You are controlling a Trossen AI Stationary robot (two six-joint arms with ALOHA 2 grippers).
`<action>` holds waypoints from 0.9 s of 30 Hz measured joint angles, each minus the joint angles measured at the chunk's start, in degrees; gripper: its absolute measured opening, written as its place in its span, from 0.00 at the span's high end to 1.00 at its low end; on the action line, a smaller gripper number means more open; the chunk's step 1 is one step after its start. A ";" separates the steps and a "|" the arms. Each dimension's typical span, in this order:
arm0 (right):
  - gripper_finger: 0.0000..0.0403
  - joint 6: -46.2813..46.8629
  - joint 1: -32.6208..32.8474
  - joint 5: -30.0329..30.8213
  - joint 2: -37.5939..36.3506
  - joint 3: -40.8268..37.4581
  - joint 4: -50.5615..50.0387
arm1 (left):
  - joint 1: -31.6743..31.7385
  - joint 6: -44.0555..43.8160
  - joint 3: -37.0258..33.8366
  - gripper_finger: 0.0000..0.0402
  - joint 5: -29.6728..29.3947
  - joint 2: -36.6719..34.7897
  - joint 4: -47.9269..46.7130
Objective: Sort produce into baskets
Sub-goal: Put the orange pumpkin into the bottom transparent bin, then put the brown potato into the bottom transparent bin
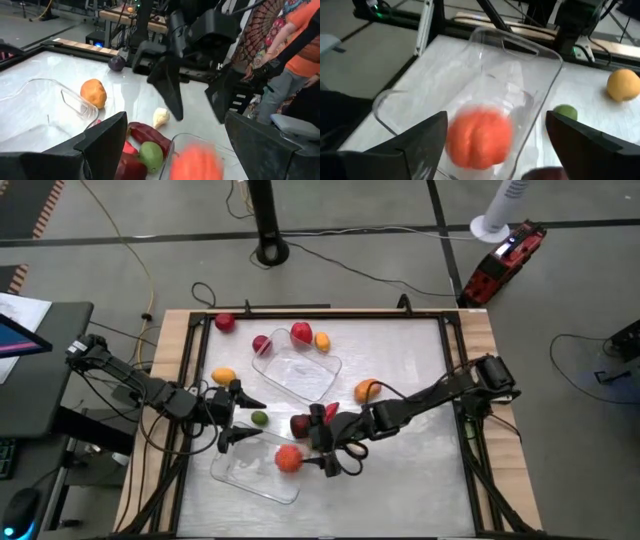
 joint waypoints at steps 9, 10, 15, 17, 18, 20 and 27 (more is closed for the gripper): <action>0.06 3.98 2.14 12.69 -11.23 -4.07 -22.06 | 0.00 -1.53 -0.02 0.20 0.72 0.00 -0.86; 0.07 5.11 1.94 13.85 -12.88 -6.07 -23.31 | 0.00 -1.51 0.00 0.20 0.83 0.00 -0.95; 0.09 7.81 -1.04 19.85 -21.16 -17.93 -24.50 | 0.00 -1.49 -0.02 0.20 0.83 0.02 -2.07; 0.09 7.52 -3.03 22.23 -23.84 -21.89 -24.29 | 0.00 -1.51 -0.02 0.20 0.81 0.02 -2.06; 0.08 6.74 -4.37 22.68 -24.75 -23.36 -24.48 | 0.00 -1.53 -0.02 0.20 0.81 0.02 -2.01; 0.06 5.20 -7.24 22.21 -25.95 -25.89 -24.48 | 0.00 -1.53 -0.02 0.20 0.79 0.02 -2.01; 0.02 2.82 -16.51 15.97 -26.18 -28.37 -28.44 | 0.00 -1.66 -0.02 0.20 0.00 0.00 -1.97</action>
